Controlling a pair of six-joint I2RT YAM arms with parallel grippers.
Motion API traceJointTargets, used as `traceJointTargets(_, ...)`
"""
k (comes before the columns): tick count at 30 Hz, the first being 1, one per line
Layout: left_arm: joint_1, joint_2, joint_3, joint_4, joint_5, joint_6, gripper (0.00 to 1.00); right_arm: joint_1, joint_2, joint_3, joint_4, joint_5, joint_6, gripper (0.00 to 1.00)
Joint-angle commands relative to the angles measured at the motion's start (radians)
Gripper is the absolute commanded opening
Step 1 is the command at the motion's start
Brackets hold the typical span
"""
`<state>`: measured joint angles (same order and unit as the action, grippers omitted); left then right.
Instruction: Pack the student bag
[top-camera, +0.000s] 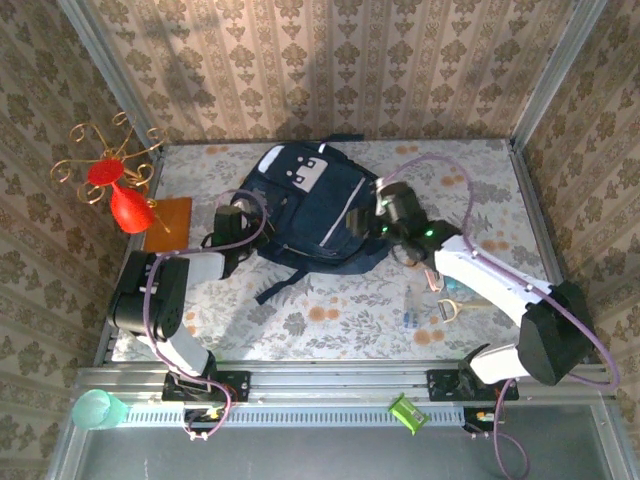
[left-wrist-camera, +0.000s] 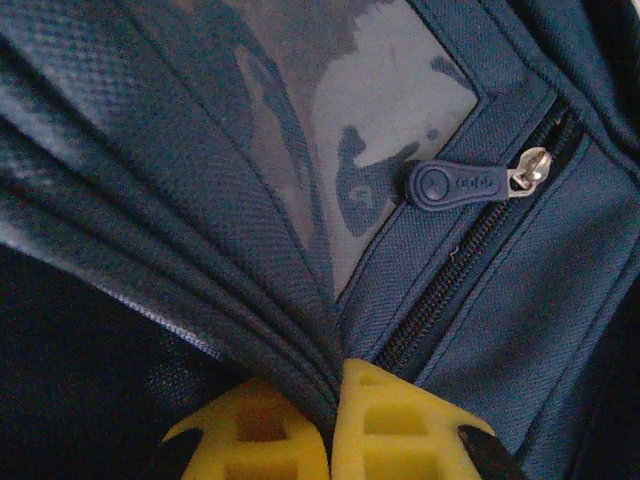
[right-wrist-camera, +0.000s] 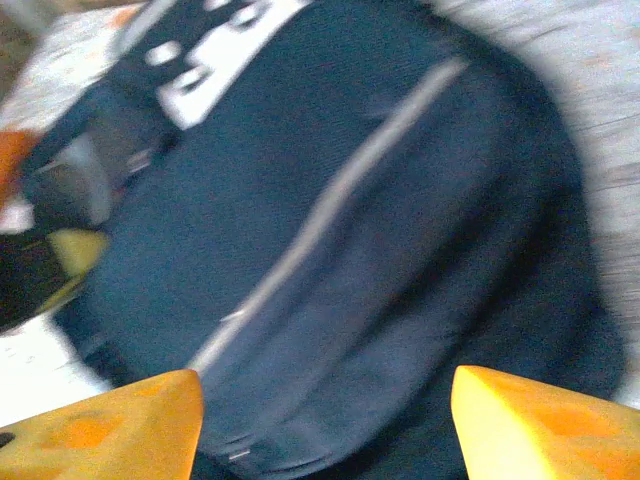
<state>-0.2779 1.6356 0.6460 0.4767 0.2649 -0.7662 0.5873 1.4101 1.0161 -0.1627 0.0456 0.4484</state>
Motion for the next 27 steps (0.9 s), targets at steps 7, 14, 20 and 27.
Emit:
traceJointTargets(7, -0.082, -0.149, -0.079, -0.074, 0.079, -0.065, 0.0, 0.271, 0.267, 0.09, 0.172, -0.026, 0.245, 0.58)
traceJointTargets(14, -0.114, -0.223, -0.084, -0.128, 0.066, -0.077, 0.0, 0.33, 0.407, 0.142, 0.221, 0.011, 0.367, 0.52)
traceJointTargets(20, -0.119, -0.253, -0.086, -0.151, 0.053, -0.068, 0.0, 0.339, 0.478, 0.165, 0.249, 0.051, 0.408, 0.46)
traceJointTargets(27, -0.125, -0.274, -0.096, -0.157, 0.044, -0.075, 0.0, 0.34, 0.539, 0.194, 0.229, 0.145, 0.445, 0.41)
